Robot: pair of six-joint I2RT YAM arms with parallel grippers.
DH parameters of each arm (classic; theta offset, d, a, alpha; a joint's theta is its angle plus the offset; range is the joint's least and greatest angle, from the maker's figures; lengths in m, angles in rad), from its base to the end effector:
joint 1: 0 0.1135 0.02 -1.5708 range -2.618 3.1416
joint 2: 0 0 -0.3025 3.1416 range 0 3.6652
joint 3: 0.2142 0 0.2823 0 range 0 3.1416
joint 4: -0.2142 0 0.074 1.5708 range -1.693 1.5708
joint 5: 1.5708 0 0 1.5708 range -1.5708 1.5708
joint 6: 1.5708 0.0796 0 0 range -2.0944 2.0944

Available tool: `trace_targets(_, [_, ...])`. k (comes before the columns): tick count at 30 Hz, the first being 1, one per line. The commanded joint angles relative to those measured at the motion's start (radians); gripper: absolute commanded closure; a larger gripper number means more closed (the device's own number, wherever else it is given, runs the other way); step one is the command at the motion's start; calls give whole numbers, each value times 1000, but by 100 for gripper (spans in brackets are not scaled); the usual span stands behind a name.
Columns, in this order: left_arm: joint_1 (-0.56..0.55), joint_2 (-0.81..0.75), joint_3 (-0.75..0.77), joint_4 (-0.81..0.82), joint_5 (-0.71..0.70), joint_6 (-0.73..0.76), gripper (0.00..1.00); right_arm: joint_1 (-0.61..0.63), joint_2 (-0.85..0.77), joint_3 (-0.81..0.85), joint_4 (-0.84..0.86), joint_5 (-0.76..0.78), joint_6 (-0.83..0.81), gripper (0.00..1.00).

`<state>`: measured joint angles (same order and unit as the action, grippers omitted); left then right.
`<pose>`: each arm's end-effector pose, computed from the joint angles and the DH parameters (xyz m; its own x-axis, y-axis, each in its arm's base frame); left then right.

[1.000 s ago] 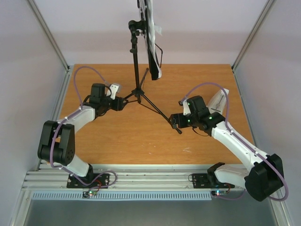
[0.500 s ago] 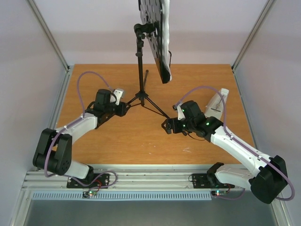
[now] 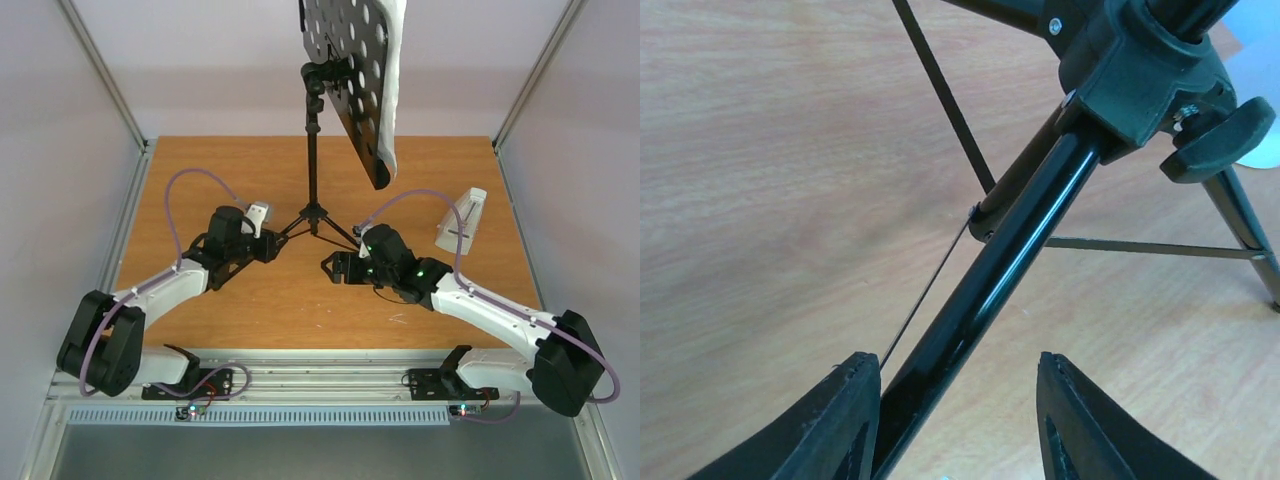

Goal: Pack up the instrument practice props
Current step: Unscrew the knob on the music stand.

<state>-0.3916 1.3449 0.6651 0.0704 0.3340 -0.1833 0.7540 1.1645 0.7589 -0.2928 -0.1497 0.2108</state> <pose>0.2921 -0.1489 0.1962 -0.6312 0.0743 -0.7721 0.5024 0.7975 -0.3340 0.2066 0.2103 0.2395 -0.6174 -0.2960 -0.7289 -0.6453 0.7205 0.2540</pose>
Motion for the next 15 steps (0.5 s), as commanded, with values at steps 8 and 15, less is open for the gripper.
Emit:
trace_targets(8, [-58,-172,-133,-5,-9,-77,39,38,96,36,193,147,202,15])
trace_targets(15, [-58,-329,-223,37,-53,-71,23,38,207,87,337,138,274,18])
